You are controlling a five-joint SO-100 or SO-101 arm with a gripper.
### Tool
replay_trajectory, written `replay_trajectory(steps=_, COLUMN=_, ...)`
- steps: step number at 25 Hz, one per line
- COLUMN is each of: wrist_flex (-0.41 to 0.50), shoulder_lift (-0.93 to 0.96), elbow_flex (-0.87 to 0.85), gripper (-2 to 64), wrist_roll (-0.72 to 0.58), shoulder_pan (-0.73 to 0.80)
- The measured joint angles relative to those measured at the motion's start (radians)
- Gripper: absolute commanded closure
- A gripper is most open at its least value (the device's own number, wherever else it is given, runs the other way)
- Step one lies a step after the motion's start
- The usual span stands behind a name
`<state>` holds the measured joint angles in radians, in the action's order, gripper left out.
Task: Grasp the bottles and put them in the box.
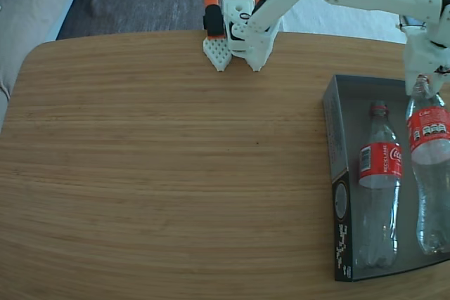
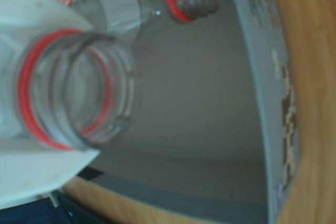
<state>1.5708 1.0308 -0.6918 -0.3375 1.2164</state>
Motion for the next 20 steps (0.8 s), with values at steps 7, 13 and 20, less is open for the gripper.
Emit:
replay_trajectory(steps=7, wrist_flex=0.005, shoulder_lift=-0.107, elbow_flex=0.132, gripper=61.8, wrist_roll=0.000, shoulder_pan=0.020)
replay_trajectory(steps=13, wrist_flex=0.005, shoulder_lift=-0.170, elbow_flex=0.193, gripper=61.8, wrist_roll=0.000, shoulder_pan=0.026)
replay_trajectory(steps=20, wrist_flex=0.005, shoulder_lift=-0.190, elbow_flex=0.210, gripper=61.3, wrist_roll=0.000, shoulder_pan=0.035)
